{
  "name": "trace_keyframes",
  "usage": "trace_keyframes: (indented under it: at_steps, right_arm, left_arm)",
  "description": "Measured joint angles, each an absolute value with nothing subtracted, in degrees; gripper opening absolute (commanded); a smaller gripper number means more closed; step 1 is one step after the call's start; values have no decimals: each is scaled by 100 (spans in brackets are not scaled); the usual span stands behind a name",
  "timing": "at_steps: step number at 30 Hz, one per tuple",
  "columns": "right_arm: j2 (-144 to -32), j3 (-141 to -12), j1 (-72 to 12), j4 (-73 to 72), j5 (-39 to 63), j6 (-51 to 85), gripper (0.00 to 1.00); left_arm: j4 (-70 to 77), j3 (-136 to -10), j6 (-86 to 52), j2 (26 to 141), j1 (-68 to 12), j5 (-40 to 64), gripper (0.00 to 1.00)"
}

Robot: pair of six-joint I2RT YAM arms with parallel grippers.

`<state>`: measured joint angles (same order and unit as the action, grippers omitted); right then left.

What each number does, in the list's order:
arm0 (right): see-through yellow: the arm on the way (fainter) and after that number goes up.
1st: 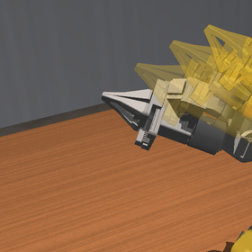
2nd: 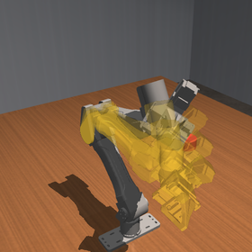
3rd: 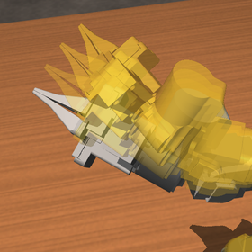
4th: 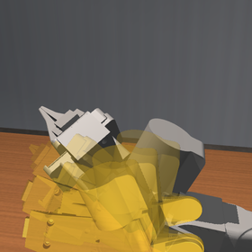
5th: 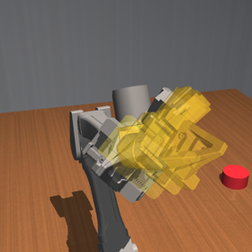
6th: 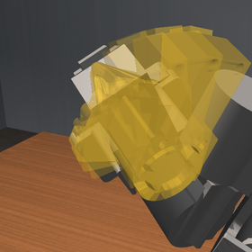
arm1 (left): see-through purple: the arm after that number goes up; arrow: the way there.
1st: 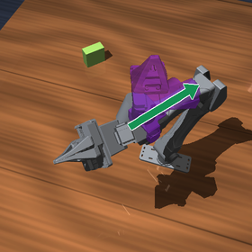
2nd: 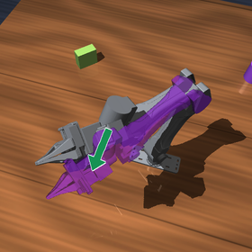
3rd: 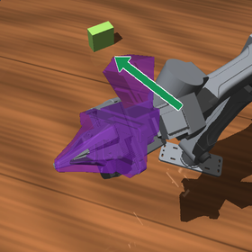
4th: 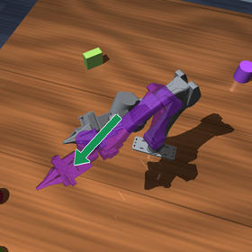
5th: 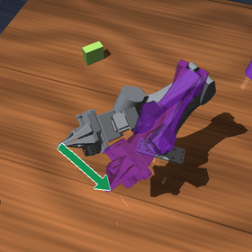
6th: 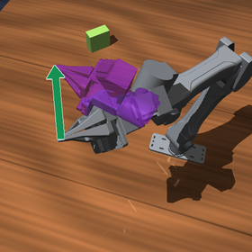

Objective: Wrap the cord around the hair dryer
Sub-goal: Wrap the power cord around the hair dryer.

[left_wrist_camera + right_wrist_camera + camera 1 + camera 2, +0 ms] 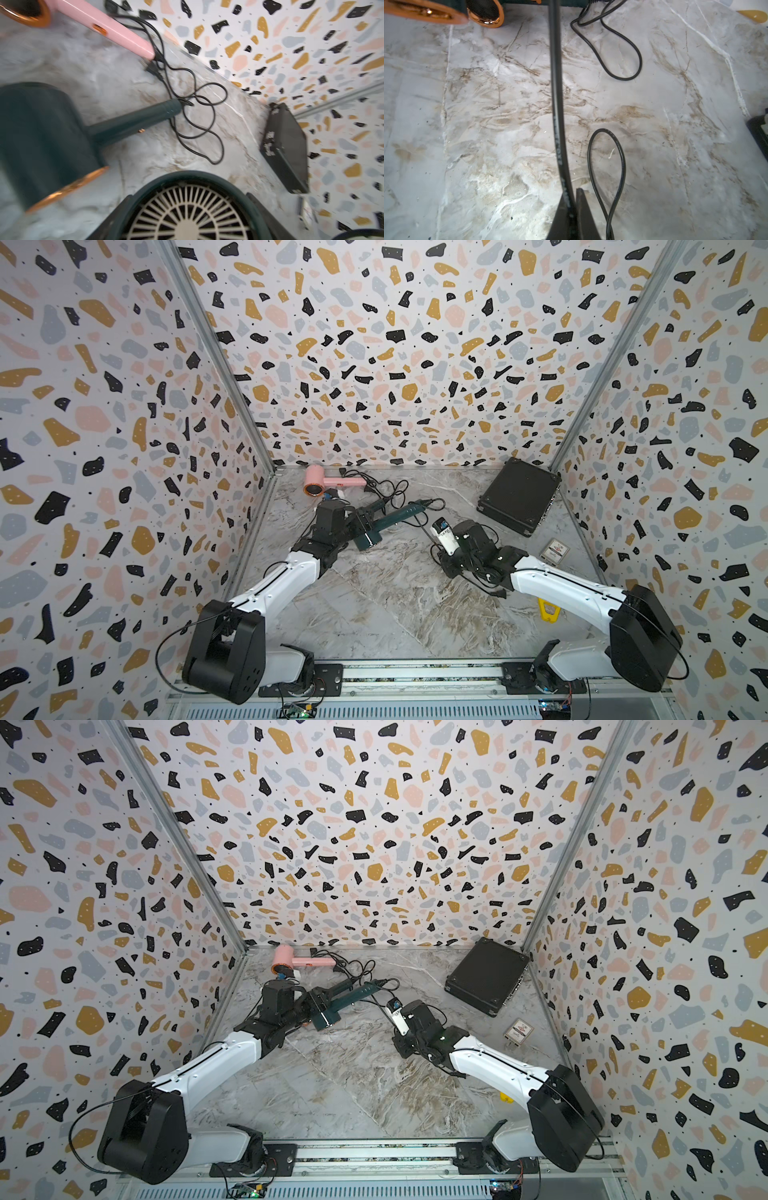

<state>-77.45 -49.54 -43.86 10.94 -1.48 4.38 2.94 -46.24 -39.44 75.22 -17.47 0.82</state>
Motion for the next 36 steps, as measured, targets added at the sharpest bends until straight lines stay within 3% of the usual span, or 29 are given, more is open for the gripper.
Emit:
trace_keyframes:
  at_steps: [9, 16, 22, 28, 34, 36]
  right_arm:
    - [-7647, -5376, -4619, 1597, -775, -349, 0]
    - [-7913, -6333, -4633, 1975, -886, -1529, 0]
    - [-8379, -7111, -4574, 2239, -541, -2204, 0]
    - [-8683, -7422, -4007, 2593, 438, -2346, 1]
    - [-8611, -7369, -3273, 2698, 1559, -2034, 45]
    - [-8538, -7317, -3079, 2698, 1837, -1865, 56]
  left_arm:
    - [-856, -5295, -2561, 7546, -2274, -1905, 0]
    - [-1616, -5511, -1494, 7658, -2456, -2338, 0]
    - [-2123, -5673, -731, 7743, -2515, -1765, 0]
    - [-2532, -5701, -508, 7640, -2519, 303, 0]
    - [-2497, -5701, -1061, 7170, -2290, 1636, 0]
    - [-2421, -5704, -1286, 7057, -2167, 1900, 0]
